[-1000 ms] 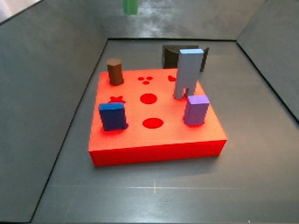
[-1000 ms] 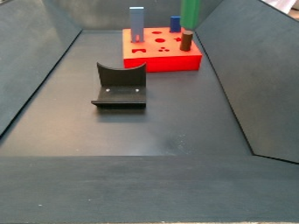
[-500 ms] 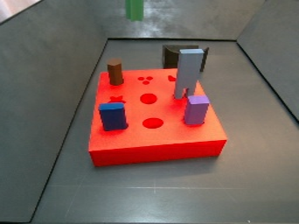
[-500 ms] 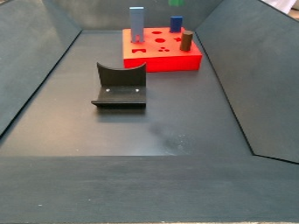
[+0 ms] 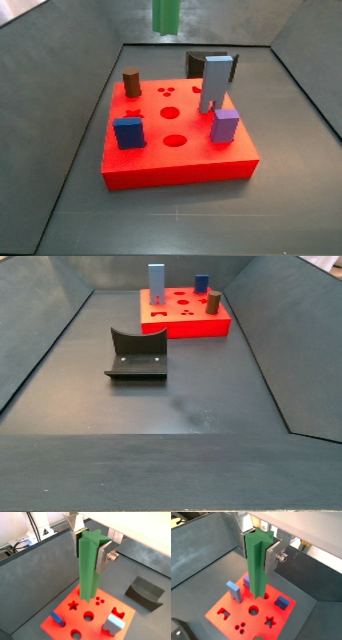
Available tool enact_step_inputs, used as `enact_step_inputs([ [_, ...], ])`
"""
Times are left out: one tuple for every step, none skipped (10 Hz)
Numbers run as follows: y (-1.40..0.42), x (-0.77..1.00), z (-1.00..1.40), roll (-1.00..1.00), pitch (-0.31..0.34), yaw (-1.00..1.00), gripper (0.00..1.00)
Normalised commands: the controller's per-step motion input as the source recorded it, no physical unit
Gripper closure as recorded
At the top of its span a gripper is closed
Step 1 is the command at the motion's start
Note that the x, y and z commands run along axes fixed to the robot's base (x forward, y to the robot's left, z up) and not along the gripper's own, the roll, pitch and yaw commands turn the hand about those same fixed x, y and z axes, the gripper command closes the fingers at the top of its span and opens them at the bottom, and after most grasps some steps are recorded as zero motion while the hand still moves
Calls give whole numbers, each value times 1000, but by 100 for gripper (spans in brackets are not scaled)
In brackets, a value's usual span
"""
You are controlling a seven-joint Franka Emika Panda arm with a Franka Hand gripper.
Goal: Pick up the star object. Move up. Move to above the board. Insert the star object.
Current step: Move to above the board, then insert the star object.
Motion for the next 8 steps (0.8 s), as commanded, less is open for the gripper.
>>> enact_step_inputs([
  [-189,110,50,41,100,14,100],
  [-6,0,0,7,0,0,100],
  [0,-83,0,0,0,0,100],
  [57,-654,0,39,34,-329,100],
  [77,-369,0,0,0,-797,100],
  [17,-251,0,0,0,-880,100],
  [23,-254,0,0,0,-857,100],
  [106,-186,-3,-3,0,-763,100],
])
